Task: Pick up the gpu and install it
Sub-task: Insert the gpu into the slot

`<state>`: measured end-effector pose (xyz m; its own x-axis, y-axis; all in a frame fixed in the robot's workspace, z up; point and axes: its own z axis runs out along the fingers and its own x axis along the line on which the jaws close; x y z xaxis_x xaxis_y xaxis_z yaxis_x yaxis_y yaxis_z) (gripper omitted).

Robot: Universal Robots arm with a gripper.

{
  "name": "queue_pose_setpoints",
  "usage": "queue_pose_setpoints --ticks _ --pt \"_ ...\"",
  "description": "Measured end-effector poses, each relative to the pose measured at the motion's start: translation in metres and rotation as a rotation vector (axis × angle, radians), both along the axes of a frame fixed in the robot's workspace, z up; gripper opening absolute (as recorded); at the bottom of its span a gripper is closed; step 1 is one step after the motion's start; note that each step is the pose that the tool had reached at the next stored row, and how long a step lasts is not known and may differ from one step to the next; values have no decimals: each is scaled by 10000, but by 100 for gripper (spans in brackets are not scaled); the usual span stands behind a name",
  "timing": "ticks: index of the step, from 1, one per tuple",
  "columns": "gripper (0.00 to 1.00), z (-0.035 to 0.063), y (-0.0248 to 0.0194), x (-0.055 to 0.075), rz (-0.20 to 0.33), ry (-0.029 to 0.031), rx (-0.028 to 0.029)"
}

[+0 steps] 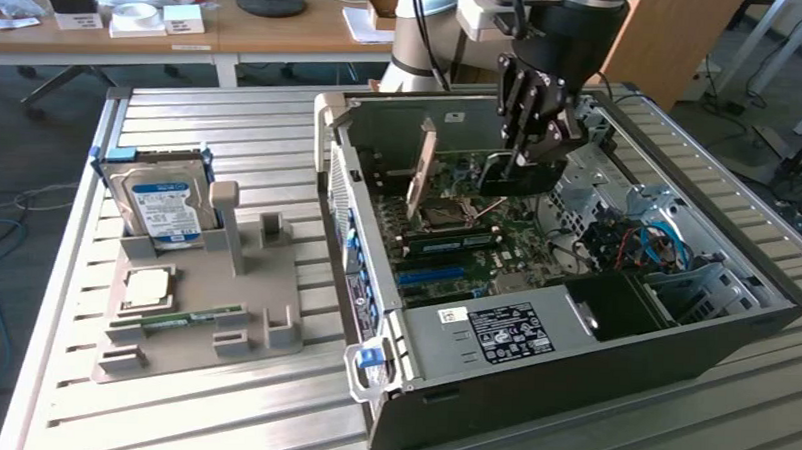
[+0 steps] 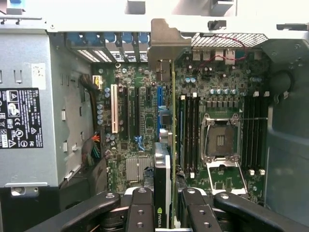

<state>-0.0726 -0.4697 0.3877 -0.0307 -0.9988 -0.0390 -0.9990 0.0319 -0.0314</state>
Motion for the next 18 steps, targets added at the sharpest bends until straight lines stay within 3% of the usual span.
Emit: queue_pose_setpoints --ticks 6,10,18 --pt "27 -44 6 0 0 0 0" --pt "27 -56 63 -14 -2 -1 2" --pt "27 -62 36 24 -2 0 -15"
